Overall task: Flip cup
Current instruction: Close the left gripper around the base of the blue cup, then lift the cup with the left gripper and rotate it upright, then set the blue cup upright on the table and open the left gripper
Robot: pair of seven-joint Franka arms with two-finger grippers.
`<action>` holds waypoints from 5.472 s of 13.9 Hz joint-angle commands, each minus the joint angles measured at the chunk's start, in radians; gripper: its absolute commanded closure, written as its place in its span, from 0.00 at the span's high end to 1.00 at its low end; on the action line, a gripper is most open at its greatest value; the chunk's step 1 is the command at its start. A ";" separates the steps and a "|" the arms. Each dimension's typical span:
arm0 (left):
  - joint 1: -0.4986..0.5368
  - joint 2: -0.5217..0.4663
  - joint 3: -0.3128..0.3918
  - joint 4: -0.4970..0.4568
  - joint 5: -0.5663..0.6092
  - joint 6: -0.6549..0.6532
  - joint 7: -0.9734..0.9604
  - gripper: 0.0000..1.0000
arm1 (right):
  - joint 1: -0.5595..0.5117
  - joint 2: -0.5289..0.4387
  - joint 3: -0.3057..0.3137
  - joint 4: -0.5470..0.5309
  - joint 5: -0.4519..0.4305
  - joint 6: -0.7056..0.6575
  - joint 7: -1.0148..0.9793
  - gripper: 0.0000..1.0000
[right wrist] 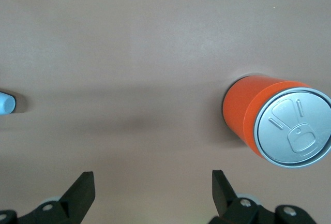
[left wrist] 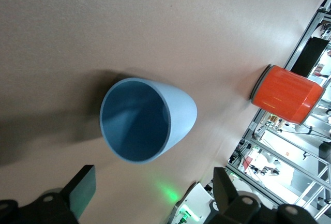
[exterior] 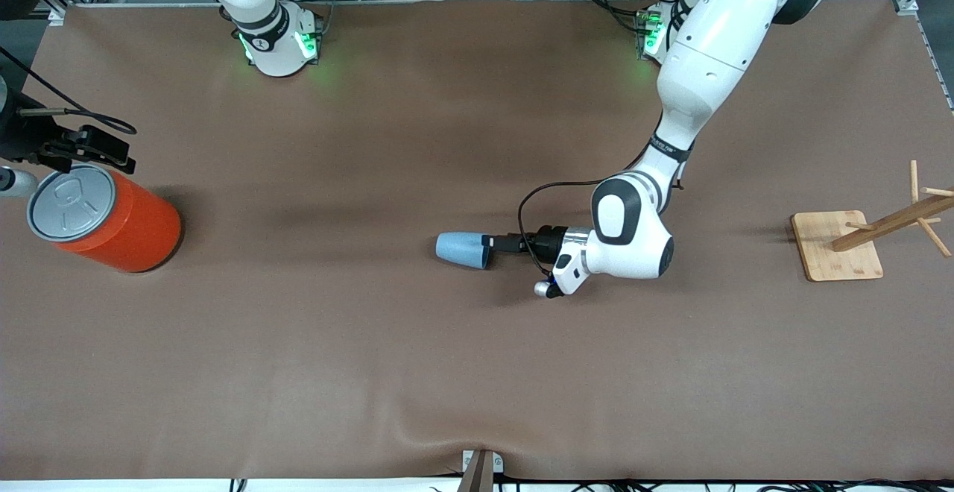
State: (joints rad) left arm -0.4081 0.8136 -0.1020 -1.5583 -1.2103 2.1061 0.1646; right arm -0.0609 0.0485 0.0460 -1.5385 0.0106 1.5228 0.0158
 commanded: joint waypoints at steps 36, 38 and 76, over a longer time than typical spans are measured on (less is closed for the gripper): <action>0.077 -0.281 0.096 0.089 0.909 -0.102 -0.367 0.00 | 0.004 0.010 0.015 0.011 0.006 0.056 0.004 1.00; 0.123 -0.286 0.096 0.090 1.000 -0.167 -0.367 0.00 | 0.004 0.010 0.015 0.011 0.006 0.056 0.004 1.00; 0.330 -0.456 0.084 0.071 1.258 -0.381 -0.257 1.00 | 0.012 0.011 0.015 0.011 0.003 0.060 0.007 1.00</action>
State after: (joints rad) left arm -0.0767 0.3939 -0.0198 -1.5714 0.0212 1.8508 -0.0801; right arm -0.0519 0.0560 0.0611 -1.5375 0.0125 1.5855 0.0157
